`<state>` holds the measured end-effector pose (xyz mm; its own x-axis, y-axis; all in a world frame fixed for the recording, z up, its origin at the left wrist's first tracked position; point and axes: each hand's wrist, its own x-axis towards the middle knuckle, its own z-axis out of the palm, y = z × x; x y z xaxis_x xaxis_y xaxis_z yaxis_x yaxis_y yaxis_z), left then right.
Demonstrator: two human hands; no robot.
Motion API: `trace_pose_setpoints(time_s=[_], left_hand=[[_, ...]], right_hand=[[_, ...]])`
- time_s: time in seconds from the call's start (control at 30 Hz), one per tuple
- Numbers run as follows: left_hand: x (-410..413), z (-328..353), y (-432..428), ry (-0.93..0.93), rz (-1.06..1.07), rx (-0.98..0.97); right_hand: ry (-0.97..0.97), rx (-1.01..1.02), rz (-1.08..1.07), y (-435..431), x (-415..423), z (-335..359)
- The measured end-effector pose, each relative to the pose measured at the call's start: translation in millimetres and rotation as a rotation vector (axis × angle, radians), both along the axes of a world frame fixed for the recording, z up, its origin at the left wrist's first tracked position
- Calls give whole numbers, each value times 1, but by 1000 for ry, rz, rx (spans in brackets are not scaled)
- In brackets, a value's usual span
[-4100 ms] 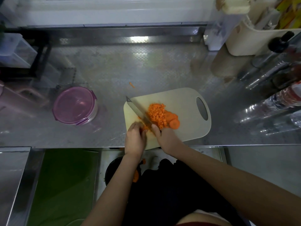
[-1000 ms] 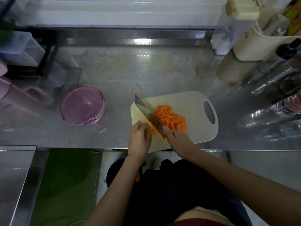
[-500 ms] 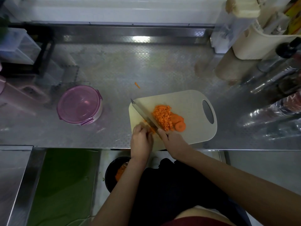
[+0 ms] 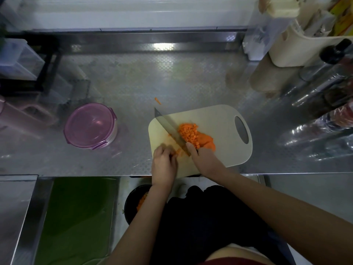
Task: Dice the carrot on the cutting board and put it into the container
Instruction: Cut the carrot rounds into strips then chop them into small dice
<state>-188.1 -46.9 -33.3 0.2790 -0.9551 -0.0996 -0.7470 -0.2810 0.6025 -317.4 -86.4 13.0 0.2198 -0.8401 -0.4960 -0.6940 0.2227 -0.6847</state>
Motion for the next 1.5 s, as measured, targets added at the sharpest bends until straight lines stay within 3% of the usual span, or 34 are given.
trace_pose_setpoints(time_s=[0.5,0.87,1.2,1.5], left_hand=[[17,8,8,66,-45,-53],[16,4,7,-23,-61,-20],[22,7,9,21,-69,-16],[29,7,2,-1,-163,-18]], right_hand=[[-45,-47,66,13,-5,6],[100,-103,79,25,12,-11],[28,0,89,2,5,1],[-64,-27,24,-1,-4,-2]])
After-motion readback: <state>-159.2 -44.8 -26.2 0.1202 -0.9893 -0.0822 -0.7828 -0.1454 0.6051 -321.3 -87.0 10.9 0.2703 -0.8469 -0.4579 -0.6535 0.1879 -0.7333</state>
